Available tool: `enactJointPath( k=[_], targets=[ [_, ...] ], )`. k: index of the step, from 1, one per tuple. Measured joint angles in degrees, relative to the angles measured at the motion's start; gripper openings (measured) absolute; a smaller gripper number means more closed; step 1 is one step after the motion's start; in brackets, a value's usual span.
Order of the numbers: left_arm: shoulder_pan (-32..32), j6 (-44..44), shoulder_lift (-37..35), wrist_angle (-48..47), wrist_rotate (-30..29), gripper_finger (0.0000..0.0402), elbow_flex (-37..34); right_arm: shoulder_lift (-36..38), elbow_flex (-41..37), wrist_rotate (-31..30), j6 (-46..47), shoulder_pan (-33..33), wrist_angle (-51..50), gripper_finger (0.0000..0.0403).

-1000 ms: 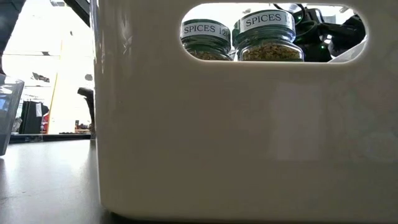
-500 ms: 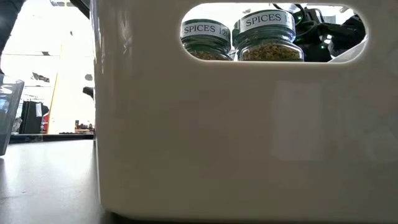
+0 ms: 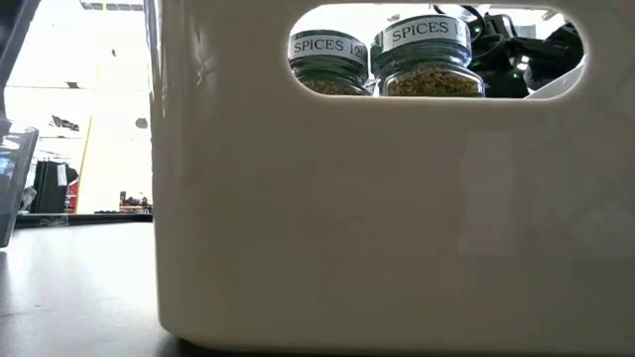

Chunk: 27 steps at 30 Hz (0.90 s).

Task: Sort spices by type
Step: Put the red seasoning can into the transparent bin

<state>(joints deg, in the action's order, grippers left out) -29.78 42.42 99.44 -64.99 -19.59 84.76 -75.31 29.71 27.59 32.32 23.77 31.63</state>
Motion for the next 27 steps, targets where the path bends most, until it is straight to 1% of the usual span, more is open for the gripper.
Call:
enactJointPath(
  k=[2,5,8,11,17,21,22,24,25,27],
  targets=[
    [2.81,-3.43,0.1,-0.18,0.55,0.0214,1.51,0.0,0.0,3.05,0.87,0.37,-0.16,0.0378],
    [6.32,-9.66,2.44,-0.79,3.27,0.0214,5.18,1.01,0.0,8.04,2.31,1.16,-1.11,0.0378],
    [9.33,-14.47,7.53,-2.69,3.41,0.0214,10.74,3.67,0.0,8.58,2.39,1.53,-3.93,0.0378],
    [11.72,-17.01,14.35,-6.45,4.04,0.0214,18.54,7.81,0.0,8.58,1.56,2.25,-9.5,0.0378],
    [14.24,-24.52,27.82,-13.66,7.8,0.0214,37.84,18.52,0.0,8.51,-2.4,3.17,-28.38,0.0378],
    [15.1,-29.04,34.83,-16.59,10.73,0.0222,49.89,24.37,0.0,6.98,-4.44,3.39,-38.74,0.0378],
    [15.42,-30.15,35.58,-15.86,11.91,0.0223,50.41,25.55,0.0,6.75,-4.94,3.39,-40.62,0.0378],
    [15.92,-31.49,34.93,-12.99,15.2,0.0225,47.68,27.57,0.0,6.47,-5.49,3.39,-43.54,0.0378],
    [16.22,-32.31,34.93,-13.43,16.8,0.0225,47.05,28.52,0.0,6.23,-5.57,3.39,-44.37,0.0378],
    [16.91,-33.86,34.84,-14.25,17.83,0.0226,45.87,30.04,0.0,5.43,-5.61,3.39,-45.57,0.0378]
  ],
)
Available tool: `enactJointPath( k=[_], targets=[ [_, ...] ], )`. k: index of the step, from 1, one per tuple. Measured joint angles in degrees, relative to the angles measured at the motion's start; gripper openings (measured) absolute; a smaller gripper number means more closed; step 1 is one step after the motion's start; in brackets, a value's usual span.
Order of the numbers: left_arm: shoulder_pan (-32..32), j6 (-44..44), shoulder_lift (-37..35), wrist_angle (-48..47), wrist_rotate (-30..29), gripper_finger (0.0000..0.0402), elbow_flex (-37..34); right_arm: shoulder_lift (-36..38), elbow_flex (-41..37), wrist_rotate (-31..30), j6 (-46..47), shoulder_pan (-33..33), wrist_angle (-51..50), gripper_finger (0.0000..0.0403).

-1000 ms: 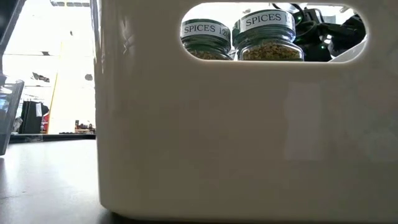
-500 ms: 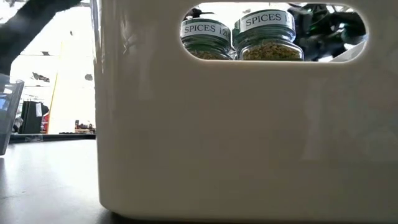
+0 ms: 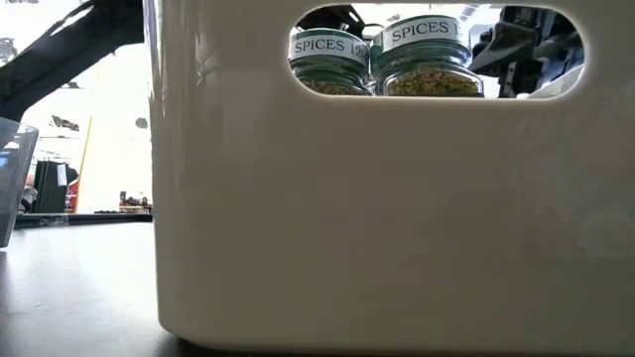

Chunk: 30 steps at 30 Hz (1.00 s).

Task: Sort spices by type
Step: Put the red seasoning can into the transparent bin

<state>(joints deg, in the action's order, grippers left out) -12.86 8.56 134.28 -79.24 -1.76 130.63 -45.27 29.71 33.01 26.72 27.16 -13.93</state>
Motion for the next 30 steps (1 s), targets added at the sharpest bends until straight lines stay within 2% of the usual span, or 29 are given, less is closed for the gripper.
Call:
enactJointPath(
  k=[15,23,30],
  targets=[
    [2.61,-2.05,-0.11,5.52,-0.47,0.0229,-0.72,1.37,0.0,-0.13,-1.14,0.0,-0.75,0.0378],
    [2.67,-6.45,-0.11,6.31,-0.48,0.023,-0.75,1.37,0.0,-0.13,-1.29,0.0,-0.79,0.0378],
    [2.67,-7.72,-0.11,6.36,-0.44,0.0269,-0.75,1.37,0.0,-0.13,-1.27,0.0,-0.79,0.0378]
  ],
)
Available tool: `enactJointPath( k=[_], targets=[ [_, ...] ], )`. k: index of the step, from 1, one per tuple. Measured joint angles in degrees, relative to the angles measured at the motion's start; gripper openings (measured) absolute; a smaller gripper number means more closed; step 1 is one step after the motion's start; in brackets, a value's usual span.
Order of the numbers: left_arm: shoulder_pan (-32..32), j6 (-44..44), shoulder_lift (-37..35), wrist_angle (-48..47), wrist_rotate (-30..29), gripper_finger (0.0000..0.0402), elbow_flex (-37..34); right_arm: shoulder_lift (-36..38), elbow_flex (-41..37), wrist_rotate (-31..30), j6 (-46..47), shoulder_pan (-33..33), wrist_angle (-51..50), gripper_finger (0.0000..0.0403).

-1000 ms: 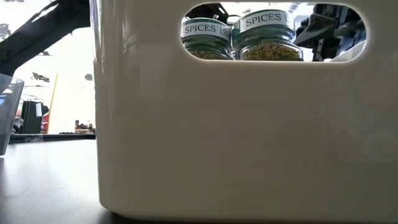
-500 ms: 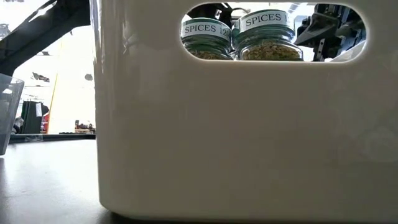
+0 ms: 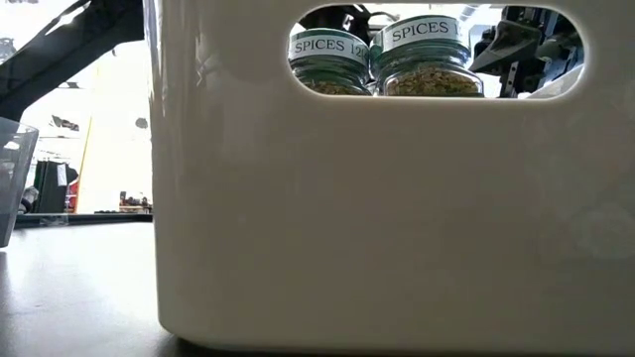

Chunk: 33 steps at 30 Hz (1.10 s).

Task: Sort spices by type
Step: Put the red seasoning can into the transparent bin

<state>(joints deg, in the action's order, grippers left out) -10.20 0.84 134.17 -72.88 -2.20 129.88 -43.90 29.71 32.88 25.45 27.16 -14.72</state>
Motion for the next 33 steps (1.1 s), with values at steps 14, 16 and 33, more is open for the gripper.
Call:
enactJointPath(
  k=[14,16,33],
  targets=[
    [-0.9,4.47,-0.63,-6.57,-0.38,0.0296,5.07,0.0,0.0,0.0,0.0,-0.02,0.22,0.0378],
    [-0.83,5.72,-2.16,-7.19,-0.39,0.0296,4.2,0.0,0.0,0.0,-0.02,0.0,0.24,0.0378],
    [-4.96,14.44,-9.77,3.08,9.42,0.0295,-8.08,-0.02,0.0,-13.51,4.52,-0.13,7.62,0.0378]
  ],
)
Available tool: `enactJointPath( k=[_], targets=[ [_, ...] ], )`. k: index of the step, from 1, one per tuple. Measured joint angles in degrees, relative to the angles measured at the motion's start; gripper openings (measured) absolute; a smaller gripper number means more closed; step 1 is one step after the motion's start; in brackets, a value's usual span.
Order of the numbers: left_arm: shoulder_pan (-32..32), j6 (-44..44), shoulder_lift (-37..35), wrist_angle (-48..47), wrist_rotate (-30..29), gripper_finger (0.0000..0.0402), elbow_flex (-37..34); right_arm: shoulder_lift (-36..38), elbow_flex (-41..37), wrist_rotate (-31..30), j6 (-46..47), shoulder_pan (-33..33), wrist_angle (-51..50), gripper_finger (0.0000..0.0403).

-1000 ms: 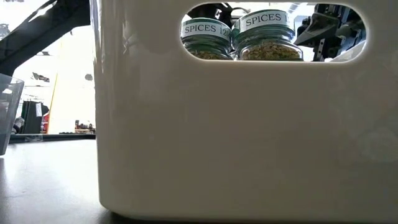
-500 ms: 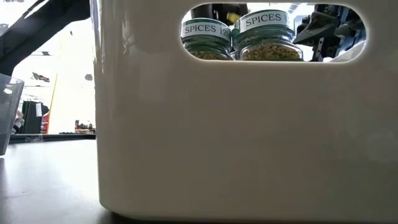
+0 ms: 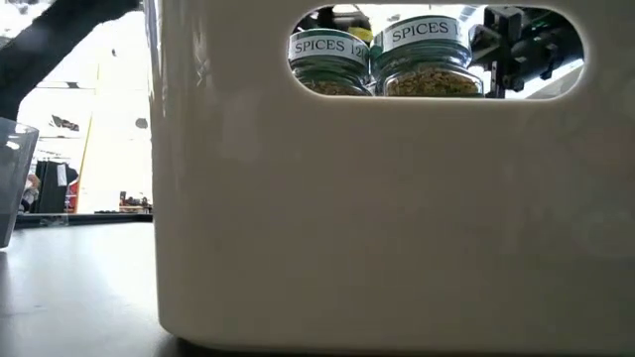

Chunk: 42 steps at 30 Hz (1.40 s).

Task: Sort spices by type
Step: Put the red seasoning can into the transparent bin

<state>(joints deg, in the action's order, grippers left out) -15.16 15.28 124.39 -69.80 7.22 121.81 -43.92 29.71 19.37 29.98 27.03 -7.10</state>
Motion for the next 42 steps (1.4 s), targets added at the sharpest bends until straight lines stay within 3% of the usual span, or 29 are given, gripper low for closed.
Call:
enactJointPath(
  k=[5,10,15,19,25,31,37,42],
  targets=[
    [-1.2,-2.33,-12.48,18.28,-0.32,0.0295,-20.74,-0.32,0.0,-1.01,-0.01,-0.21,0.77,0.0378],
    [-1.49,-6.12,-27.9,37.33,-7.44,0.0295,-43.17,-4.7,0.4,-6.05,-4.29,-2.78,4.82,0.0376],
    [-1.51,-10.04,-42.4,53.8,-11.59,0.0295,-62.47,-16.37,7.59,-10.18,-11.24,-7.2,3.9,0.0368],
    [-1.74,-11.64,-53.93,57.93,-14.75,0.0295,-72.96,-27.26,17.3,-12.29,-19.06,-9.77,1.87,0.0365],
    [-1.82,-17.54,-68.28,57.73,-22.26,0.0295,-82.07,-43.61,35.21,-14.26,-29.94,-12.1,-15.02,0.0363],
    [-1.79,-18.15,-77.74,57.34,-22.9,0.0295,-86.83,-56.03,49.21,-15.01,-30.47,-11.94,-27.23,0.0363],
    [-1.78,-18.15,-81.26,54.51,-22.83,0.0295,-88.44,-63.32,58.07,-15.03,-30.67,-12.31,-36.03,0.0363],
    [-1.76,-18.14,-81.29,50.73,-22.76,0.0295,-88.44,-65.16,59.82,-15.04,-32.93,-13.59,-36.76,0.0363]
  ],
)
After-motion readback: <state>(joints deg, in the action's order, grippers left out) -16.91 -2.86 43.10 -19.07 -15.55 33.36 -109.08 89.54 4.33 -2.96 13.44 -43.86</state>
